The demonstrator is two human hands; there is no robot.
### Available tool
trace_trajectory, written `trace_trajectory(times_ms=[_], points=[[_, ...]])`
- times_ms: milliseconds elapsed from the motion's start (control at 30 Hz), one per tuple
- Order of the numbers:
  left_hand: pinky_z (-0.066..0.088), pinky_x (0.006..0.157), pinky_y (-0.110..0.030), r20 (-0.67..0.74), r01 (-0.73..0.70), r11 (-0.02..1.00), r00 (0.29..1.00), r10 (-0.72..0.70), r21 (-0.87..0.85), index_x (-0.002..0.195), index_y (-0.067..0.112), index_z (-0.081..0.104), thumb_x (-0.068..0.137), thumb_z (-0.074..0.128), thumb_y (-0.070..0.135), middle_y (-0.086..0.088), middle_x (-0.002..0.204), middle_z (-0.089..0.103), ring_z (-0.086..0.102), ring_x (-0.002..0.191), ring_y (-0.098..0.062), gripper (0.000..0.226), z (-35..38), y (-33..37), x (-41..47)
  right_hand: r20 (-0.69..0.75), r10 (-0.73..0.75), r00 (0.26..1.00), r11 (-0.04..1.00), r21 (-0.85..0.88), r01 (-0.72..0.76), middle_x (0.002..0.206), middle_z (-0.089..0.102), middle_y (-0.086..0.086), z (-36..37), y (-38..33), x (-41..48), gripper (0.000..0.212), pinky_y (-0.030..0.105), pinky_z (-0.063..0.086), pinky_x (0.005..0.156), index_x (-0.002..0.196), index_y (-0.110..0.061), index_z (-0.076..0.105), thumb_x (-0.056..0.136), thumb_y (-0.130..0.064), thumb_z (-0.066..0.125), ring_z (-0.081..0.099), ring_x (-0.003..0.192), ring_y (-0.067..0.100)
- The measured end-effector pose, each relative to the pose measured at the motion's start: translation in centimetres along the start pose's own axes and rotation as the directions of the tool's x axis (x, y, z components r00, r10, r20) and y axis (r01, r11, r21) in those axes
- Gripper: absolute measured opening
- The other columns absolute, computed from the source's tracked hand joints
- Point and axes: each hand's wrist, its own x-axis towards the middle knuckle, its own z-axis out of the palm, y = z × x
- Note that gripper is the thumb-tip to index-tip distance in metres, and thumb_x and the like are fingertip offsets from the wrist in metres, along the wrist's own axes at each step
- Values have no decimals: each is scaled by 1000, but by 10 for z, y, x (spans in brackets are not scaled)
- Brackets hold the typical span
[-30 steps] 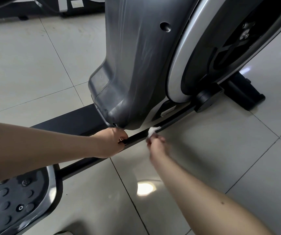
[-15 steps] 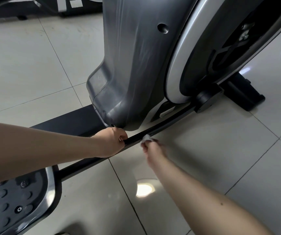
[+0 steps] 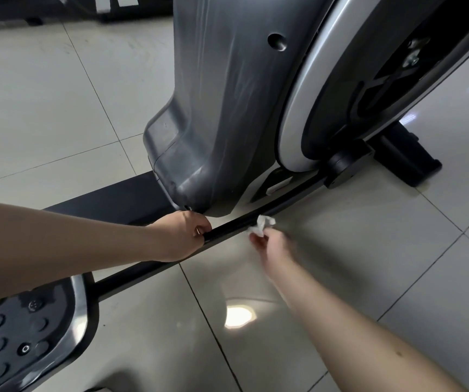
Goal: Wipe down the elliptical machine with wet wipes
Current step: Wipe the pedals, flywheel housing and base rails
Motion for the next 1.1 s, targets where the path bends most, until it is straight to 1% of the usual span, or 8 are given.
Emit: trace_trajectory(times_ms=[67, 133, 200, 300, 400, 667, 900, 1100], points=[[54, 90, -32, 7, -2, 1000, 1000, 2, -6, 112, 36, 69, 94, 55, 23, 12, 103, 66, 62, 96, -15, 26, -1, 0, -1, -27, -140, 990, 990, 24, 141, 87, 66, 13, -4, -16, 5, 22, 24, 56, 59, 90, -9, 62, 93, 12, 55, 64, 63, 18], [54, 91, -31, 11, -4, 1000, 1000, 4, -5, 114, 36, 68, 94, 55, 23, 12, 106, 66, 62, 97, -15, 27, -1, 1, -1, -1, -409, 913, 878, -272, 393, 96, 70, 9, -6, -25, 11, 17, 25, 55, 69, 99, -14, 65, 94, 2, 65, 65, 73, 15], [54, 91, -32, 17, -4, 1000, 1000, 4, -3, 116, 35, 67, 94, 55, 23, 11, 108, 65, 62, 98, -15, 28, -1, 0, -2, 210, -671, 711, 501, -579, 643, 103, 72, 3, -6, -28, 21, 21, 30, 54, 84, 110, -17, 70, 92, -5, 70, 66, 90, 15], [56, 90, -34, 25, -17, 1000, 1000, 17, -6, 115, 35, 68, 93, 55, 22, 13, 107, 66, 63, 96, -14, 29, -2, -3, -5, 611, -732, 300, -198, -612, 766, 105, 74, 0, -10, -25, 32, 21, 38, 45, 93, 103, -15, 76, 90, -3, 65, 63, 107, 23], [55, 90, -34, 19, -4, 1000, 1000, 3, 26, 115, 32, 67, 94, 55, 24, 13, 109, 63, 62, 96, -13, 26, -2, -6, -9, 798, -584, 147, -442, -465, 767, 112, 74, 4, -18, -24, 35, 27, 41, 42, 110, 107, -8, 74, 89, 4, 57, 66, 114, 23], [54, 92, -37, 88, 90, 992, 991, -98, 87, 110, 32, 68, 95, 53, 38, 8, 108, 67, 64, 97, -17, 22, -8, -11, -14, 940, -325, -107, -425, -44, 904, 105, 78, 6, 5, 9, 7, 22, 36, 54, 95, 98, -8, 80, 84, 0, 66, 73, 99, 21], [51, 96, -33, 116, 88, 990, 988, -102, 114, 114, 29, 66, 98, 55, 39, 11, 112, 64, 61, 102, -14, 22, -12, -10, -16, 922, -384, 50, -528, -264, 807, 100, 79, 6, -22, -70, 62, 23, 41, 51, 80, 96, -9, 82, 80, 6, 76, 70, 91, 29], [51, 94, -31, 124, 114, 985, 984, -130, 130, 107, 31, 65, 97, 55, 42, 10, 108, 63, 60, 99, -14, 18, -12, -11, -18, 953, -289, 93, -339, -192, 921, 90, 66, 12, -4, -22, 24, 17, 38, 54, 72, 84, -1, 74, 87, 10, 62, 51, 90, 20]])
